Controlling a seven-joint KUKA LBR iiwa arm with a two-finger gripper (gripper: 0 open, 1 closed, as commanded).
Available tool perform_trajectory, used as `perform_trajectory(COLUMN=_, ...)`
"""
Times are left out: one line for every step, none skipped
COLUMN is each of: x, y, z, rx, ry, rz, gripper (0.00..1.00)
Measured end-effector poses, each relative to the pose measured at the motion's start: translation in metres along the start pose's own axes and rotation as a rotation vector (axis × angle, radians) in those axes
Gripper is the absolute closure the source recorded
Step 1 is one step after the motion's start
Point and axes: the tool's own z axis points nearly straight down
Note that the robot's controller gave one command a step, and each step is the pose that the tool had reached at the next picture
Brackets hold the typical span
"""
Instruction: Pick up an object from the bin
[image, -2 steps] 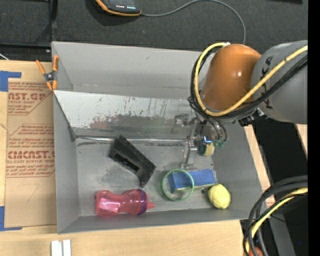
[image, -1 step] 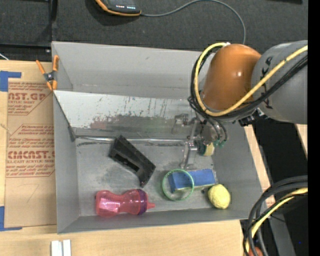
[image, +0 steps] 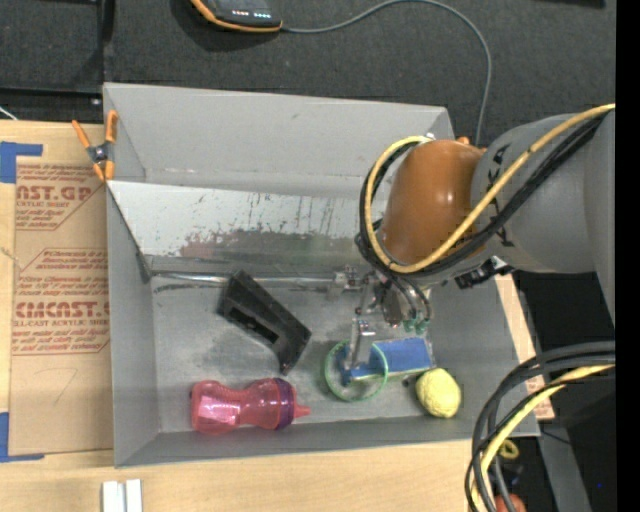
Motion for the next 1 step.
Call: perform_trajectory(x=0.0276, y=0.0161, z=0.0034, rx=0.001, ry=-0.013, rz=-0.14, gripper=0.0)
